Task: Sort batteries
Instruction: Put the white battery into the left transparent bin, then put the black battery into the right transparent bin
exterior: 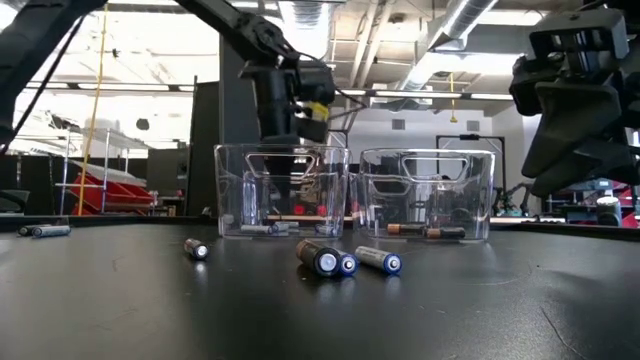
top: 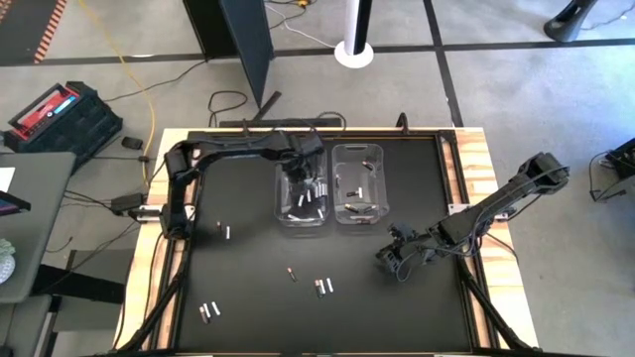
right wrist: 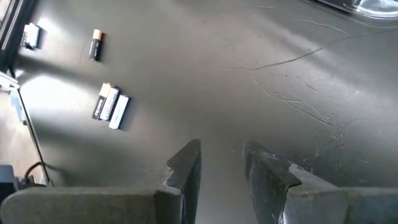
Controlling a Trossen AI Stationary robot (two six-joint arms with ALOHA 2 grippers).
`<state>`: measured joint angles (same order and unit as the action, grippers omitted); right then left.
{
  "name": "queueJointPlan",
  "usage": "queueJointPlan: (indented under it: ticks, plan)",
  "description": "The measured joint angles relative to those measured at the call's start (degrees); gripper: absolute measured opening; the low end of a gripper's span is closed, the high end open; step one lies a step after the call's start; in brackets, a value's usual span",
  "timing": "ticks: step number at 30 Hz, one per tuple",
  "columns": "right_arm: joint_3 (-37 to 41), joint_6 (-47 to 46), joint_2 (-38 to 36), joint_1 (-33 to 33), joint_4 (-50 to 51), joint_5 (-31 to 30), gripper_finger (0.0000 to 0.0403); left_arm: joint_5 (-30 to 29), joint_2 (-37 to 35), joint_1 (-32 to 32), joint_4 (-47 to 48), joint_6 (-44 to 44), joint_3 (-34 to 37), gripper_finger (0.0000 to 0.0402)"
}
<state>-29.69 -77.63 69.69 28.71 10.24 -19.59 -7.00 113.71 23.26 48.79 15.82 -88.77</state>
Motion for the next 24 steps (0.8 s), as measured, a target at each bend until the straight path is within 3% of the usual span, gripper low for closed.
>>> queueJointPlan:
  ticks: [10, 24]
  plan:
    - [0.00, -0.15, 0.00, 0.00, 0.07, 0.00, 0.0137, 1.26, 5.56, -0.14, -1.40, -3.75, 0.00, 0.0065]
    - [0.00, 0.14, 0.00, 0.00, 0.07, 0.00, 0.0137, 1.18, 0.95, -0.14, -1.64, -5.04, 0.00, 0.0088]
